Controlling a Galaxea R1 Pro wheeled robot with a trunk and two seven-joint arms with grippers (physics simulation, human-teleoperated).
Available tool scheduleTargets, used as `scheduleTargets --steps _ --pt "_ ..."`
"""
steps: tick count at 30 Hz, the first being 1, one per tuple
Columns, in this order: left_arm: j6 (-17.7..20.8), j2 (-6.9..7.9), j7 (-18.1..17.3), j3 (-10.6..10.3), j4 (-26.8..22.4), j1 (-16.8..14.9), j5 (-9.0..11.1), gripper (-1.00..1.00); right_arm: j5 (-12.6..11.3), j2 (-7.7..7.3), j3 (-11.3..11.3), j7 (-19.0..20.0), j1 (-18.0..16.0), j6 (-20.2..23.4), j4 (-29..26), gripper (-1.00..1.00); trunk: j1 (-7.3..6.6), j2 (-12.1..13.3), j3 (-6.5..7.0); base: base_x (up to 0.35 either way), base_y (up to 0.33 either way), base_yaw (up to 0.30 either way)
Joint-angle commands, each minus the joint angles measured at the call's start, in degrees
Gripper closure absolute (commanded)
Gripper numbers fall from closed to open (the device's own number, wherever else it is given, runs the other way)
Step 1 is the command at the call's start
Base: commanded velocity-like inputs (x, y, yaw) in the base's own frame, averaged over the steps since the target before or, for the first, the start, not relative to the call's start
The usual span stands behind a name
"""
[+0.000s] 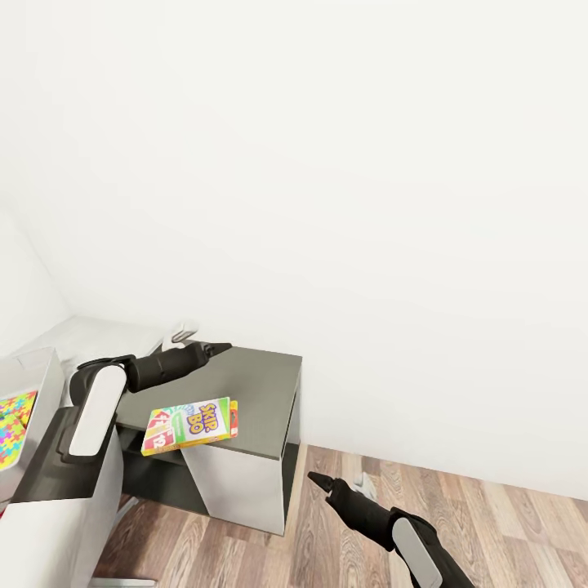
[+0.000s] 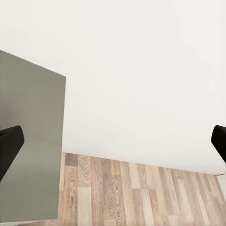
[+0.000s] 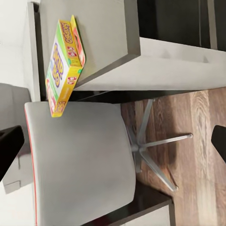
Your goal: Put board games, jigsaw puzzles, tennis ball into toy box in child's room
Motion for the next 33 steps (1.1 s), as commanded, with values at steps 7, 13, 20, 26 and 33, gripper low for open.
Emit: scheduleTargets --steps 7,13,20,26,33 --pt "0.3 0.04 -0.6 0.2 0.0 -0.1 -0.5 -1.0 -0.2 0.0 0.0 0.2 0.0 0.4 0.0 -1.0 0.03 -0.1 -0.12 -0.047 0.089 0.0" --pt "0.3 0.05 -0.6 0.1 0.0 -0.1 -0.5 -1.0 -0.2 0.0 0.1 0.2 0.0 0.4 0.0 -1.0 0.03 -0.1 -0.12 -0.013 0.034 0.0" --pt "0.3 0.05 -0.6 0.2 0.0 -0.1 -0.5 -1.0 -0.1 0.26 1.8 0.0 0.0 0.5 0.0 -1.0 0.03 -0.1 -0.12 -0.002 0.015 0.0" --pt "0.3 0.11 -0.7 0.1 0.0 -0.1 -0.5 -1.0 0.0 1.98 4.6 -0.2 0.0 0.0 0.0 -1.0 0.03 -0.1 -0.12 0.0 0.006 0.0" --pt "0.3 0.36 -7.9 0.2 0.0 0.1 0.1 -1.0 0.2 5.94 5.4 -0.5 -0.1 -4.9 0.0 -1.0 0.03 -0.1 -0.12 0.0 0.001 0.0"
